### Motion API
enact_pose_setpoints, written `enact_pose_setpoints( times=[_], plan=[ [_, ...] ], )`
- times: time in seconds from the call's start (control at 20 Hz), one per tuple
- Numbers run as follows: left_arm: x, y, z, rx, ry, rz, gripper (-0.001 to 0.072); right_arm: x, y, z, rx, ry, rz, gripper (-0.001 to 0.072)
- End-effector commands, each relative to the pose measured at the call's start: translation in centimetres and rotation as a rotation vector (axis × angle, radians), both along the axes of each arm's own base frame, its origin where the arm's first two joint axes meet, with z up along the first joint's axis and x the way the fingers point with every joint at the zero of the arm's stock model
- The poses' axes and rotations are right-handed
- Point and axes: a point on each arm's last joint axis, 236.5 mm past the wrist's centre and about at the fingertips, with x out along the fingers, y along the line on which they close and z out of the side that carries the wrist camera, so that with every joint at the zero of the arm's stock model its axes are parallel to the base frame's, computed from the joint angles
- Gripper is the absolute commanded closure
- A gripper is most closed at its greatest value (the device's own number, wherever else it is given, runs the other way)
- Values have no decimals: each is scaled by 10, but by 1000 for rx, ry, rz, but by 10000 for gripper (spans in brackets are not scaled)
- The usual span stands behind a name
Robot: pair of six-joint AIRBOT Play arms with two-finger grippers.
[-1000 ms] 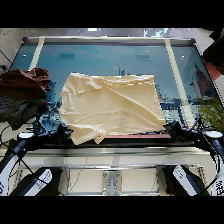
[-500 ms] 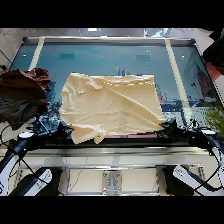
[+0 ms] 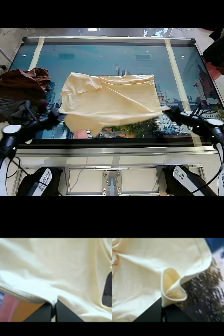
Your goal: Fold the shirts.
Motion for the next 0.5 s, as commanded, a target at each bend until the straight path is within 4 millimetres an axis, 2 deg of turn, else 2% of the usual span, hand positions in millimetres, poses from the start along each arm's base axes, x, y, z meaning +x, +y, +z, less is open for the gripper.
enact_pose_setpoints(
  times=[0.0,0.05,0.15,0.25,0.35,0.4,0.45],
  plan=[
    [9,22,148,156,-385,43,694,-14,23,121,-173,-248,216,703],
    [-1,29,199,182,-489,100,694,-25,24,160,-275,-313,227,704],
    [-31,32,285,281,-658,147,694,-47,18,247,-511,-474,170,704],
    [-57,29,347,455,-743,146,695,-78,17,337,-734,-647,93,706],
    [-73,36,410,636,-829,194,695,-108,16,413,-919,-777,16,707],
    [-78,39,441,722,-864,213,695,-117,12,441,-990,-814,-24,708],
    [-79,38,460,768,-874,197,695,-124,6,464,-1055,-838,-58,708]
  ],
)
